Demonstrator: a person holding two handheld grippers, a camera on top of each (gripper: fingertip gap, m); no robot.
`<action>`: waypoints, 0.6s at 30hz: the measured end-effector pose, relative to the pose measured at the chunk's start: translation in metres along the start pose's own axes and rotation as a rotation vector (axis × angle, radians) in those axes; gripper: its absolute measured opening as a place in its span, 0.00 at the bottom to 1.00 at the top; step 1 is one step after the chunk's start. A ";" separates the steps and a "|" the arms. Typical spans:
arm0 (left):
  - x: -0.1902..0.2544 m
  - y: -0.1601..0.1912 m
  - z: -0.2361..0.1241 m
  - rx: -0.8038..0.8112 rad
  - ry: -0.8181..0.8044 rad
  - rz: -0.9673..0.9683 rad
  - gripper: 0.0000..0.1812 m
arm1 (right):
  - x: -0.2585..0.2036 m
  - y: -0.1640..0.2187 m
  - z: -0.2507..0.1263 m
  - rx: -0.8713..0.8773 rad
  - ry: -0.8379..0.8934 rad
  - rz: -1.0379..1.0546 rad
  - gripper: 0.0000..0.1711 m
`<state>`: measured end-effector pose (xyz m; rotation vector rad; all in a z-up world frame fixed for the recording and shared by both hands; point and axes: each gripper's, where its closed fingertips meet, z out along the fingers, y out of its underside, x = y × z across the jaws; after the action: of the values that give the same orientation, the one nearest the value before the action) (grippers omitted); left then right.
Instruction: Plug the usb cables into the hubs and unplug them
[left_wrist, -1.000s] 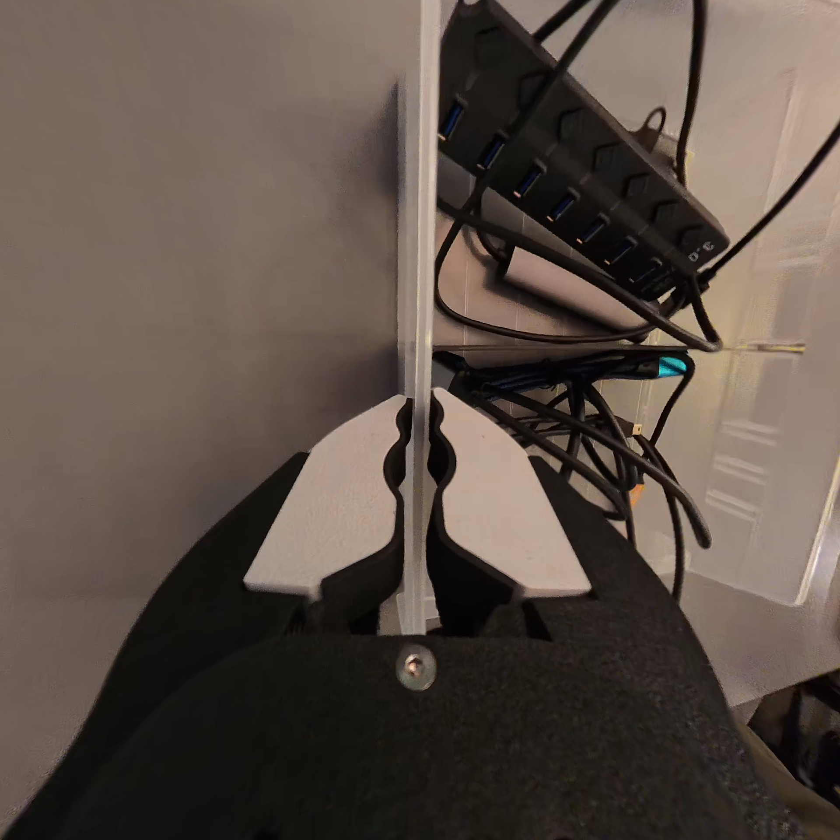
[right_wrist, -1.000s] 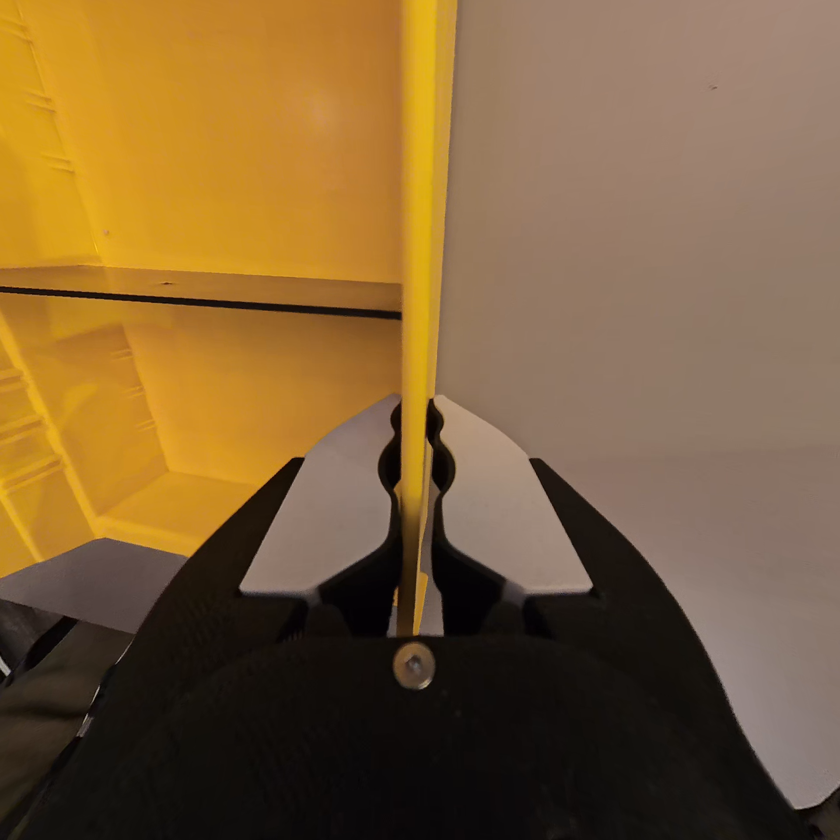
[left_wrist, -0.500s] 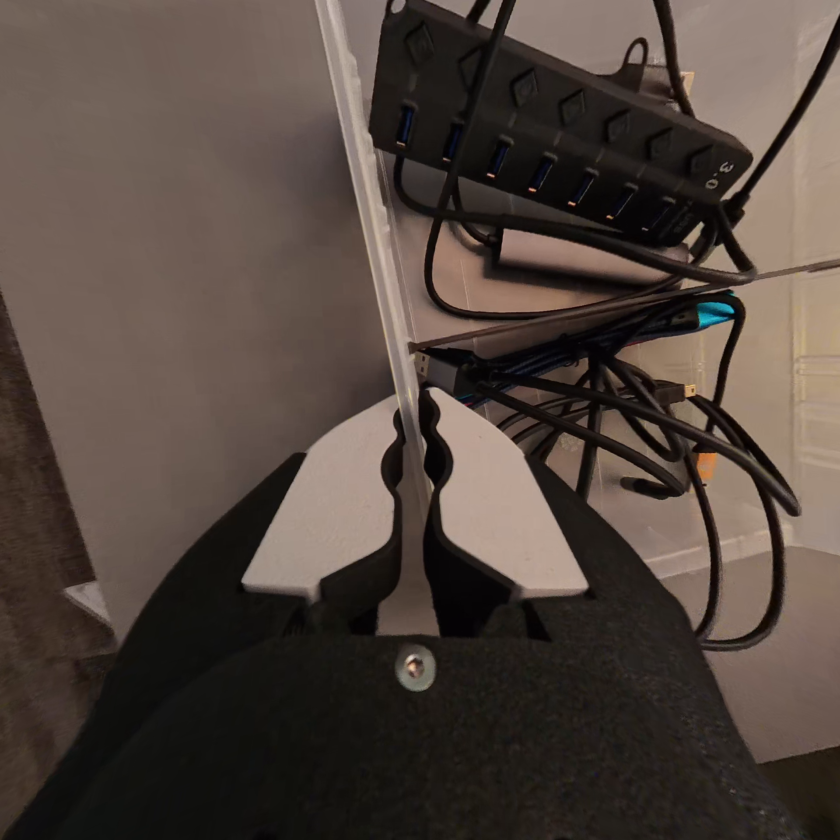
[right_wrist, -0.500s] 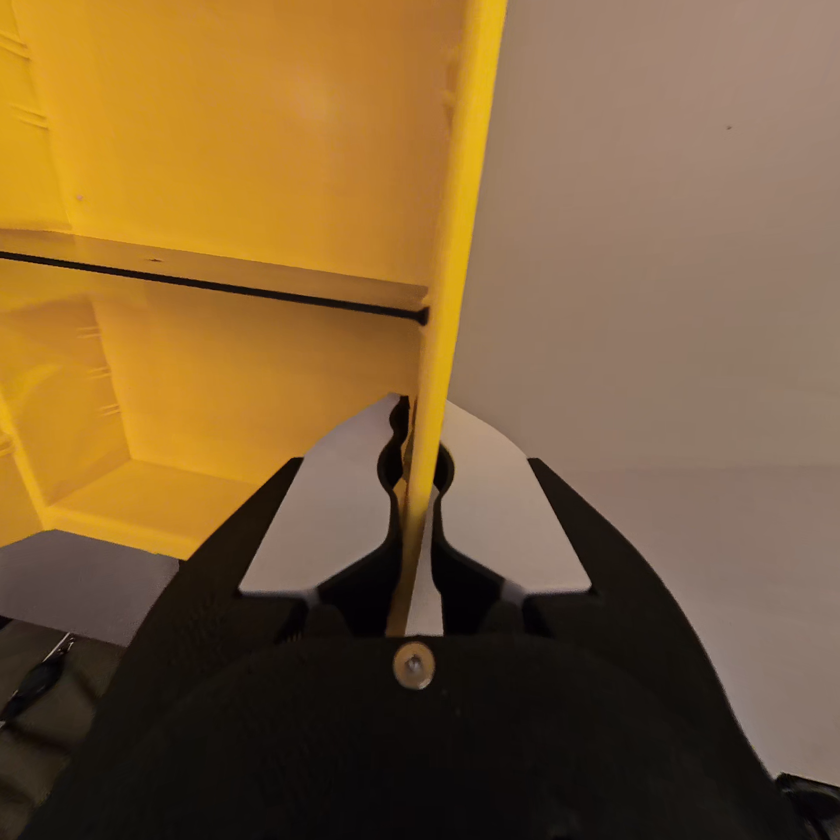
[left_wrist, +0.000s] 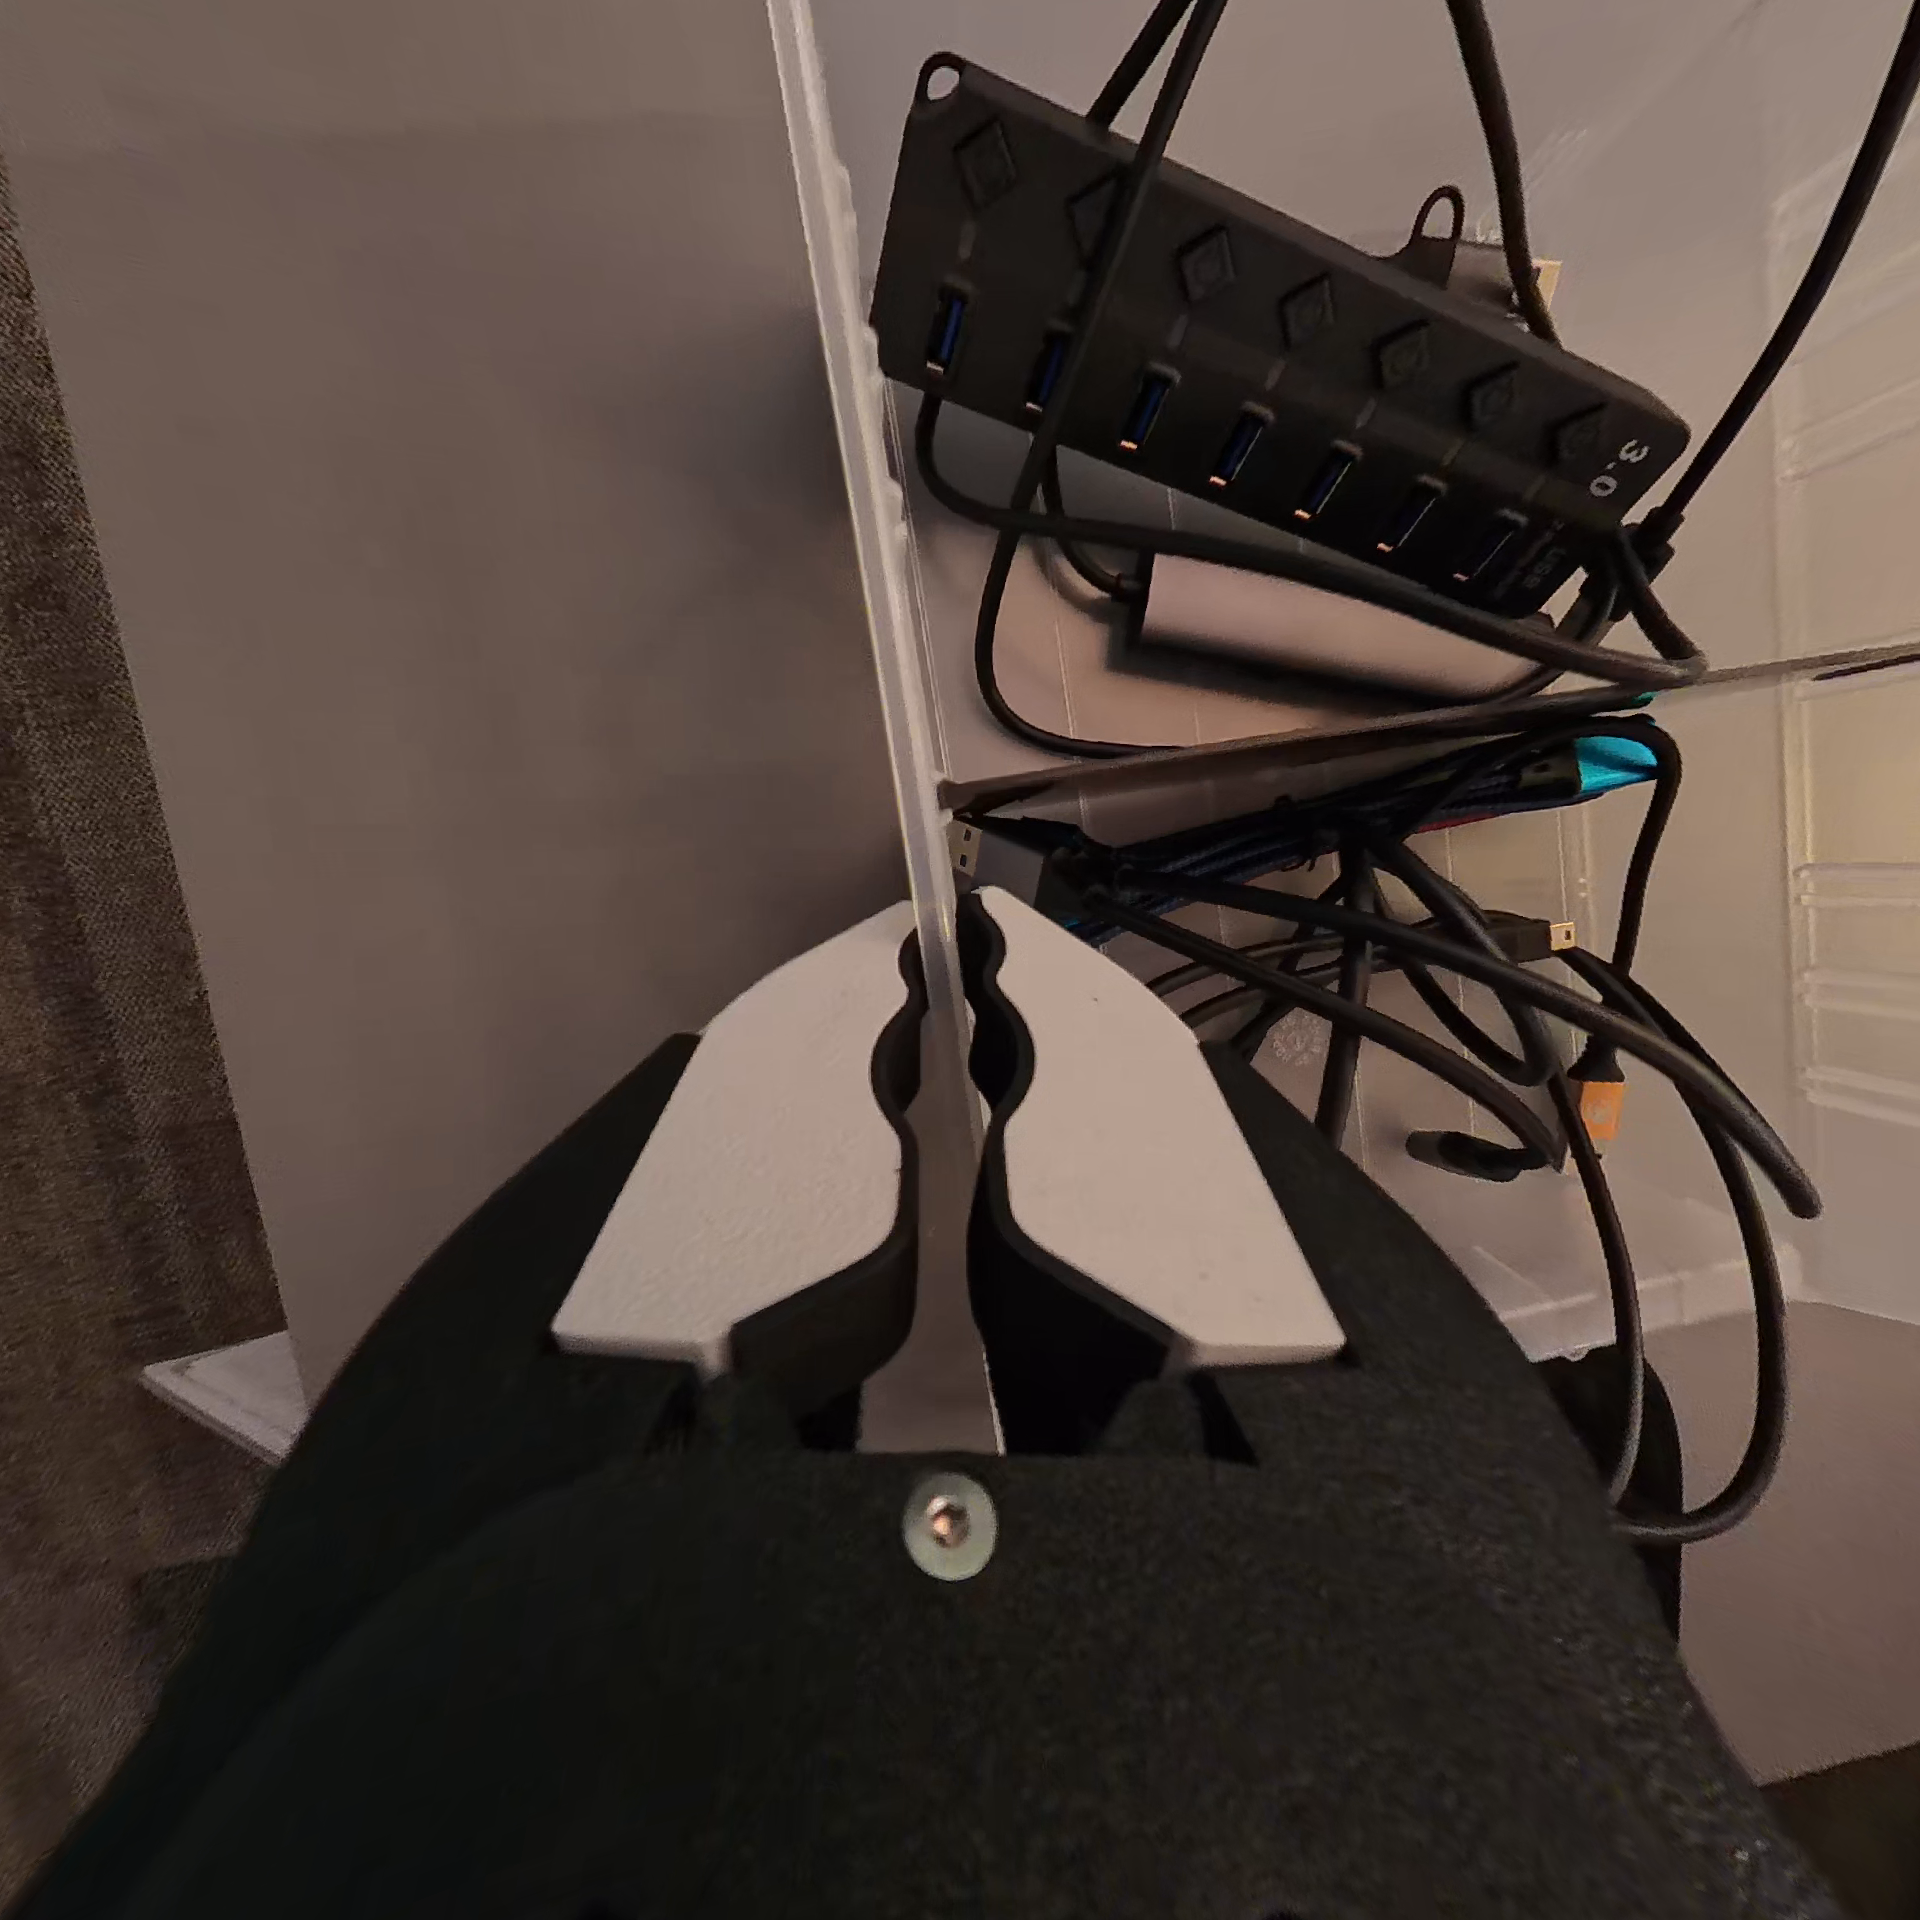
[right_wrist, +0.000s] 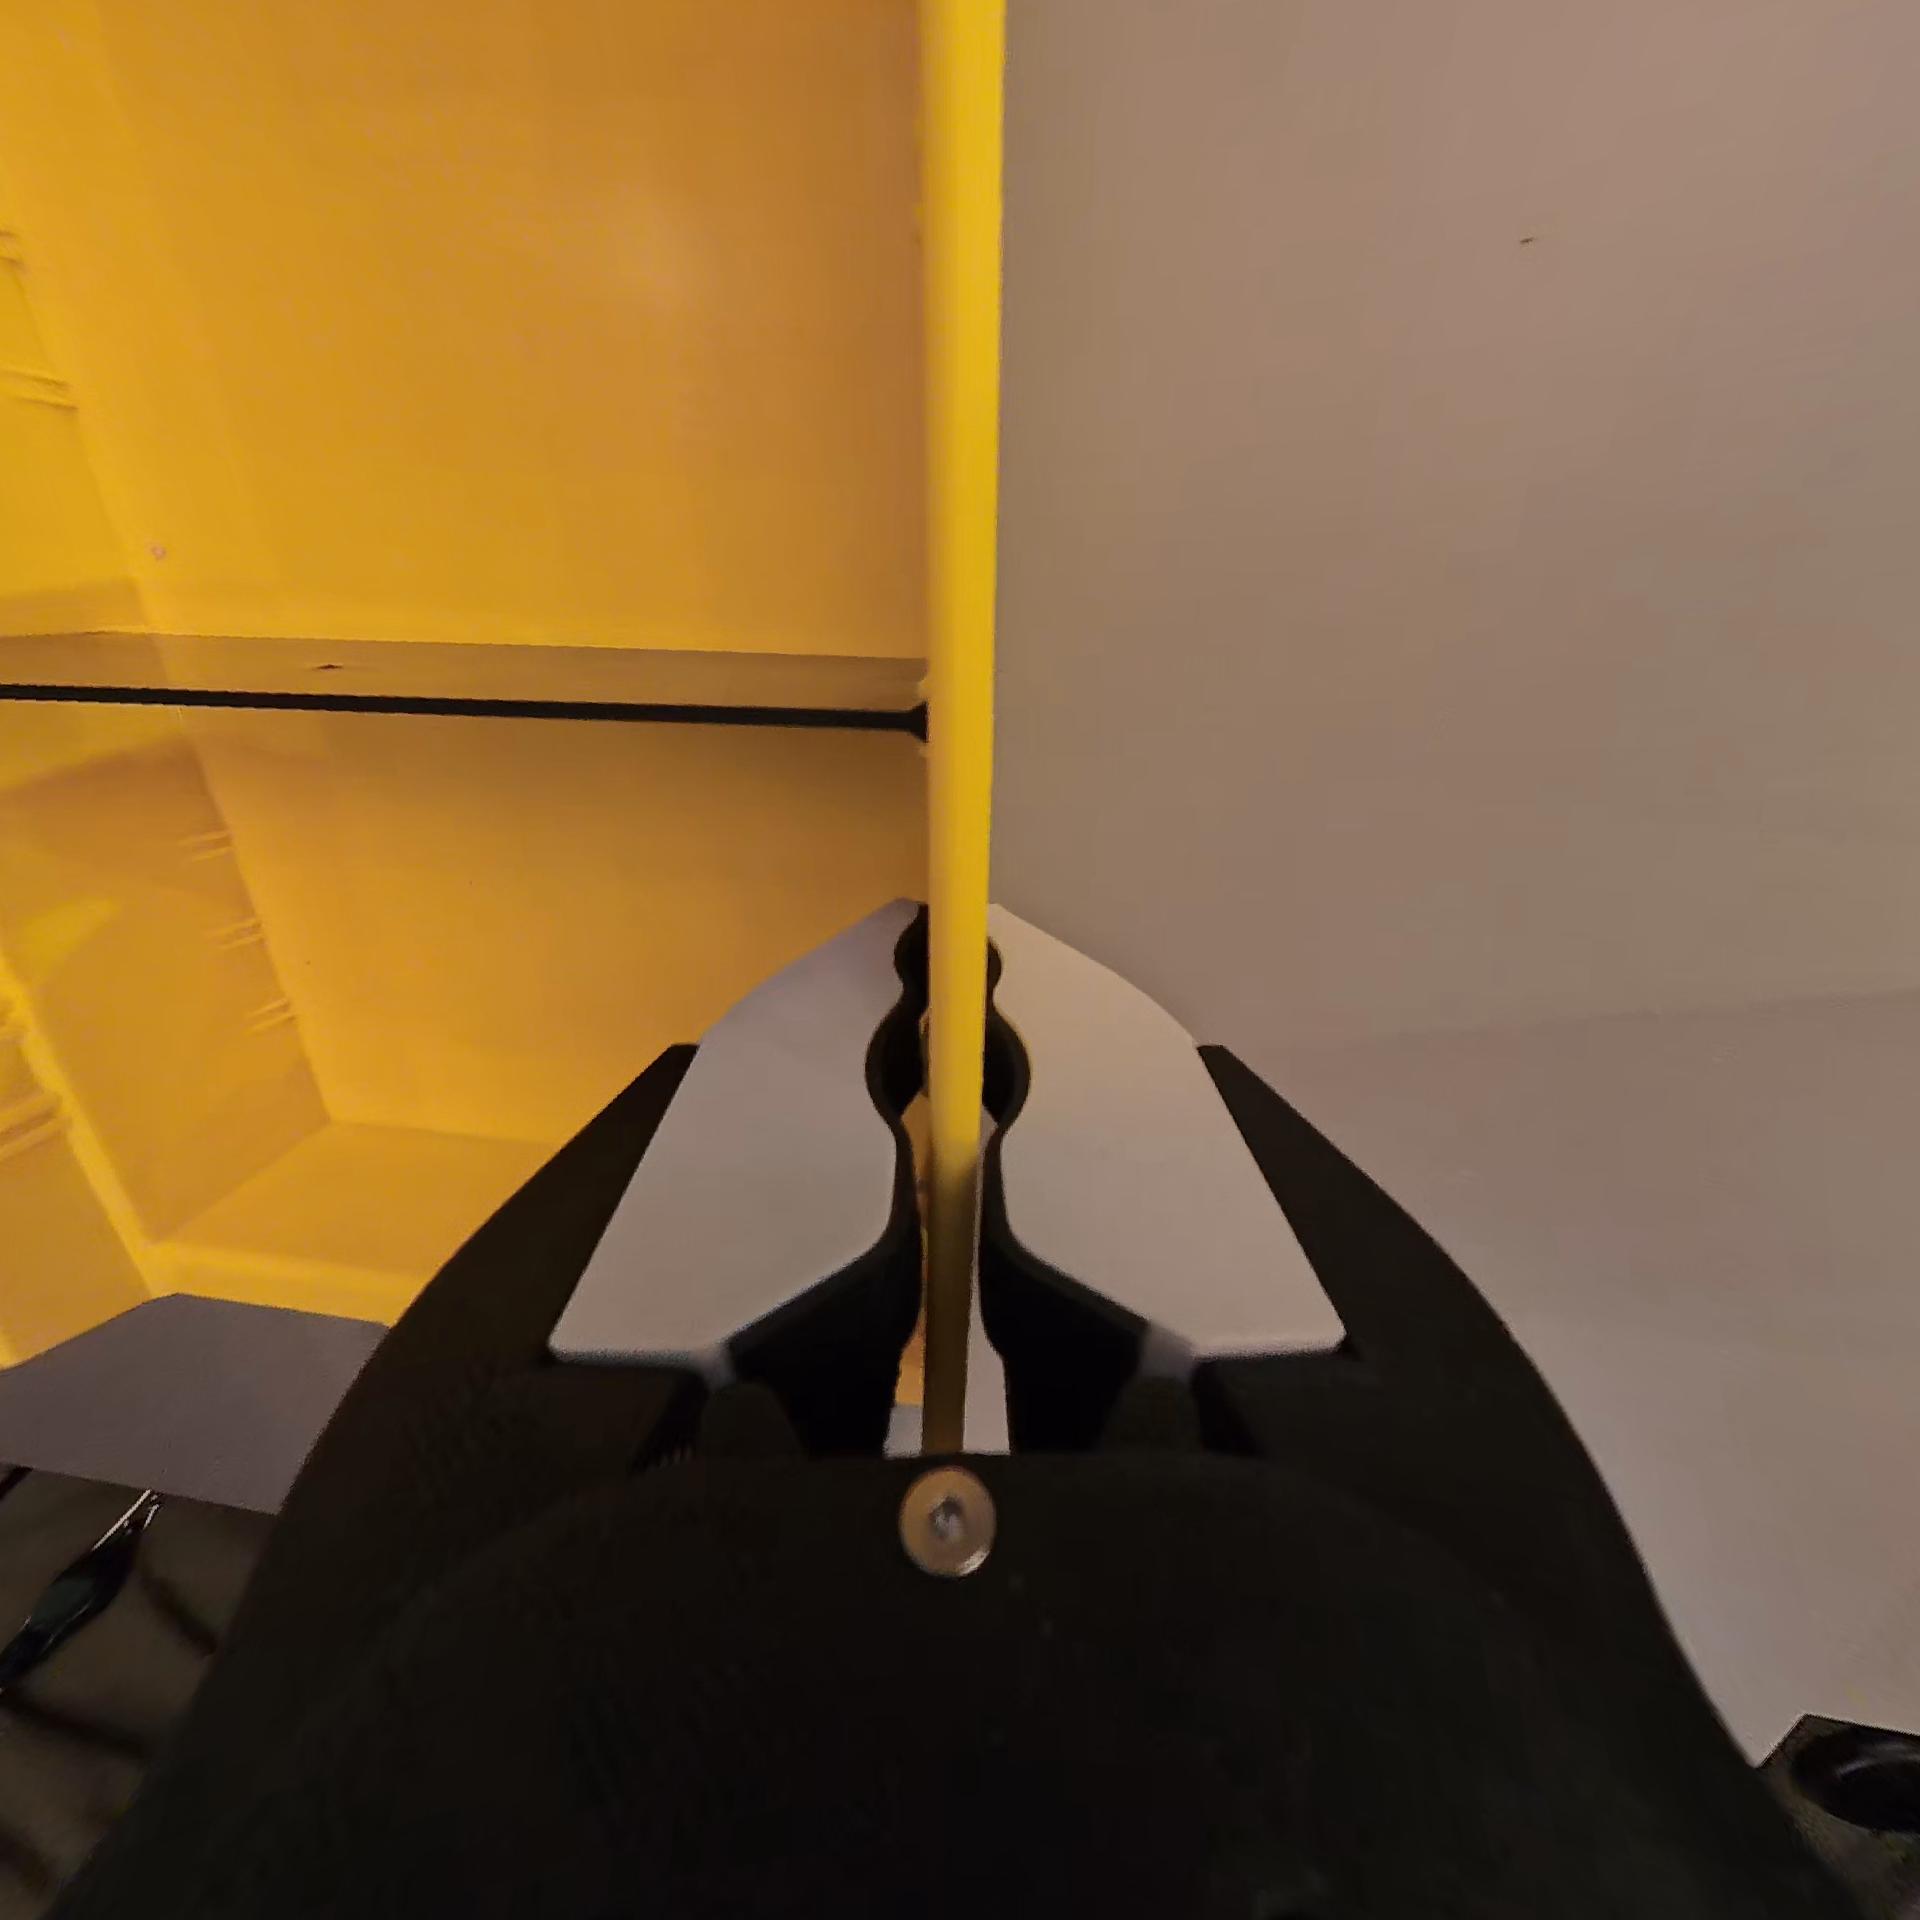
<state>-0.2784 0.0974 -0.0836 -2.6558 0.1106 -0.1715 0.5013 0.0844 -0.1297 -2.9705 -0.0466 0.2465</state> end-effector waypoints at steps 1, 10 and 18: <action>0.000 0.000 0.000 0.002 -0.010 0.007 0.02 | 0.001 0.000 0.000 -0.001 0.005 0.003 0.04; 0.003 -0.001 0.002 -0.030 -0.054 0.048 0.02 | 0.006 -0.001 -0.001 -0.009 -0.006 0.034 0.04; 0.002 -0.004 -0.001 0.031 -0.058 0.048 0.04 | 0.003 0.000 -0.003 0.029 -0.020 0.028 0.05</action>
<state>-0.2765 0.1004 -0.0804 -2.6223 0.1516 -0.0804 0.5046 0.0842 -0.1276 -2.9420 -0.0035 0.2785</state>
